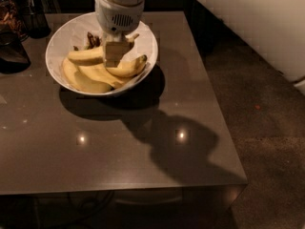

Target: Pick banana from white bowl

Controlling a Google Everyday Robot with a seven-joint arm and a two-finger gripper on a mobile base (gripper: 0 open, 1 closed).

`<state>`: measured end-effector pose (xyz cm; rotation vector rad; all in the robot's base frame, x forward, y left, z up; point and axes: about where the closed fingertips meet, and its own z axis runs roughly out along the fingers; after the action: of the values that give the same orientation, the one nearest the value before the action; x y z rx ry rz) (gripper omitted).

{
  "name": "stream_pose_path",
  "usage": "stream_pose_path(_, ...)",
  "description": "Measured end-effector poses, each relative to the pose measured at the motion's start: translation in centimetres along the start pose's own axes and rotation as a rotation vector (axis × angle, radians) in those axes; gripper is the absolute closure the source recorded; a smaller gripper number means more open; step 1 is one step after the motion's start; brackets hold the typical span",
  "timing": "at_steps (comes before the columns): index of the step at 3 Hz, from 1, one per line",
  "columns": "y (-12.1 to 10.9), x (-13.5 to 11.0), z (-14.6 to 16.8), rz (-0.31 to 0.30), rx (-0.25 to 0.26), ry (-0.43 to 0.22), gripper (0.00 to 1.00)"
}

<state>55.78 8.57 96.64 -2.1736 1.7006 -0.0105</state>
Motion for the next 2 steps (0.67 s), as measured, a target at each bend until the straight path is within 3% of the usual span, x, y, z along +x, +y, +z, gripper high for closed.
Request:
stream_pose_path(1,1.5,-0.4,-1.8,0.022,0.014,-0.028,1.00)
stream_pose_path(2,4.5,0.2,-3.5,0.073,0.036,-0.078,1.00)
